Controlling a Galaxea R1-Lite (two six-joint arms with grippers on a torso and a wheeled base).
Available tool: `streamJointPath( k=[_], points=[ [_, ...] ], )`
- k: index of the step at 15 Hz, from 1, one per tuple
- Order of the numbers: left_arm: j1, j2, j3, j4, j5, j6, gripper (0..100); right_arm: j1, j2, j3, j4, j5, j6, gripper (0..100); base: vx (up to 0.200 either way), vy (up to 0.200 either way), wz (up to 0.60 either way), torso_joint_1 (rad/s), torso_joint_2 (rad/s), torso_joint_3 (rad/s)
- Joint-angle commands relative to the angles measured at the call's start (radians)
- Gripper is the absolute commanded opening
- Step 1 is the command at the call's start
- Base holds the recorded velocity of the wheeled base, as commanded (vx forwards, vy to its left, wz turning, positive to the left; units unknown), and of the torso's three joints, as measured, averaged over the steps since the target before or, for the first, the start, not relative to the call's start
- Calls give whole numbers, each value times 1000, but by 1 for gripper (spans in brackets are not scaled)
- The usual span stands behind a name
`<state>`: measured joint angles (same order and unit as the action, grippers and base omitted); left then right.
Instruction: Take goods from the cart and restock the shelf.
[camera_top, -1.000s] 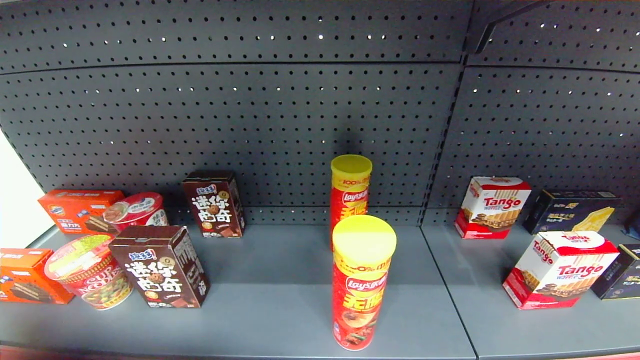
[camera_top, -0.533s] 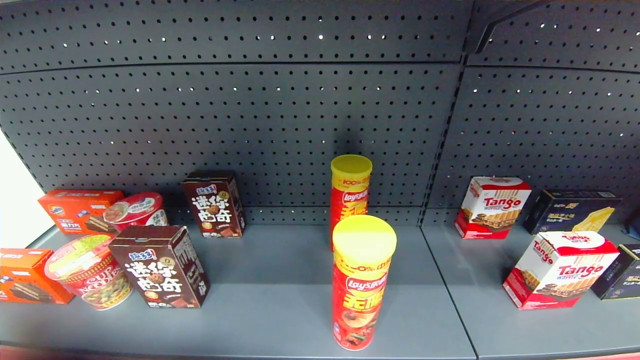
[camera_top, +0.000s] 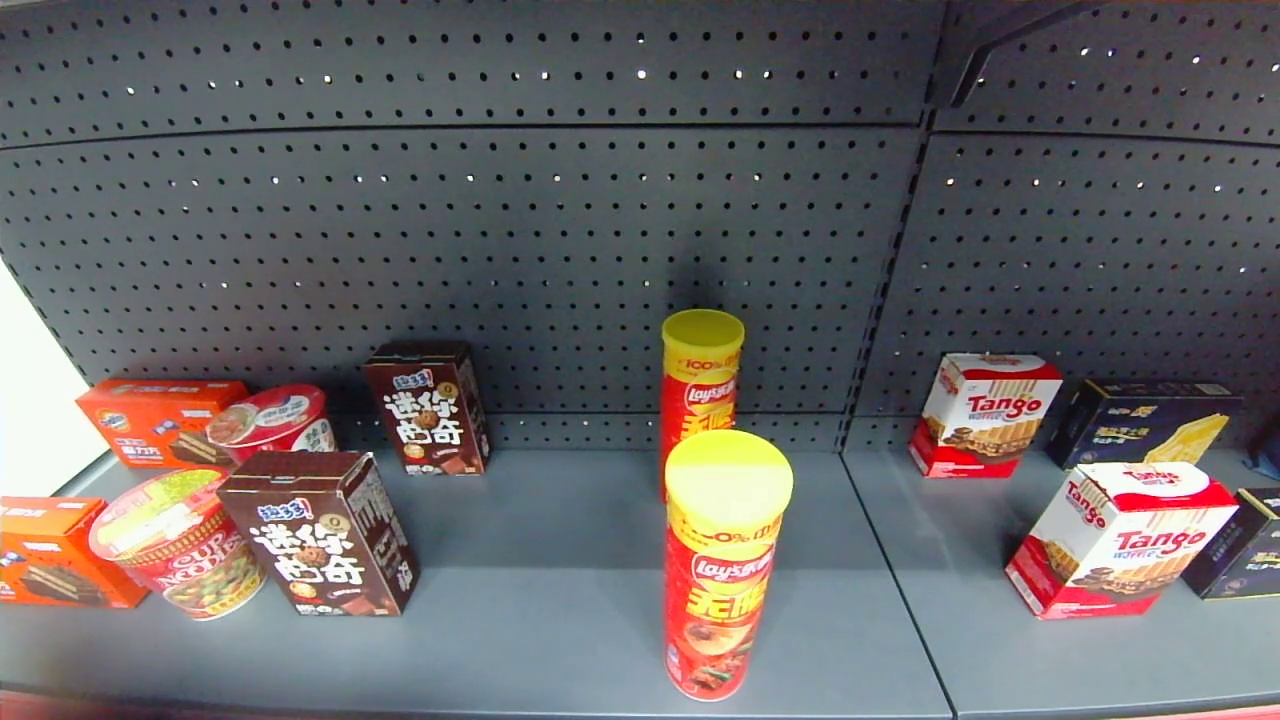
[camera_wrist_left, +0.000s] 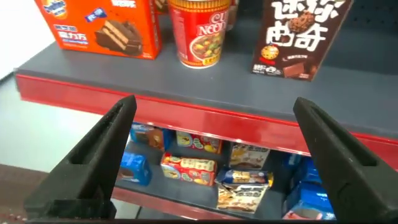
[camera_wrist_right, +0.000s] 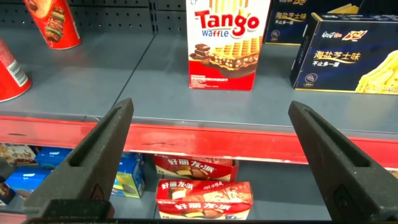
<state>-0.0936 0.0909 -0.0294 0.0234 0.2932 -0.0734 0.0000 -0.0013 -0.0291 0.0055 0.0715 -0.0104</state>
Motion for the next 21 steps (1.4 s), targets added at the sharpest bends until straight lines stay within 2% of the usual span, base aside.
streamJointPath(
  k=[1,3,6,14,15,17,21],
  points=[
    [0,1,0,1,-5,0,100,0,1,0,1,-1,0,100,0,0,0,0,0,0],
    [0,3,0,1,-8,0,100,0,1,0,1,1,-2,100,0,0,0,0,0,0],
    [0,3,0,1,-9,0,100,0,1,0,1,4,0,100,-200,0,0,4,4,6],
    [0,3,0,1,-9,-3,100,0,1,0,1,2,-2,100,0,0,0,0,0,0],
    [0,3,0,0,-9,-12,100,0,1,0,1,2,-5,100,0,-200,0,7,-2,-2],
    [0,3,2,-2,-8,-97,100,0,1,0,-1,-1,-6,100,0,0,0,0,0,0],
    [0,3,2,-3,-6,-106,100,0,1,0,-1,-1,-8,100,0,0,0,0,0,0]
  ],
)
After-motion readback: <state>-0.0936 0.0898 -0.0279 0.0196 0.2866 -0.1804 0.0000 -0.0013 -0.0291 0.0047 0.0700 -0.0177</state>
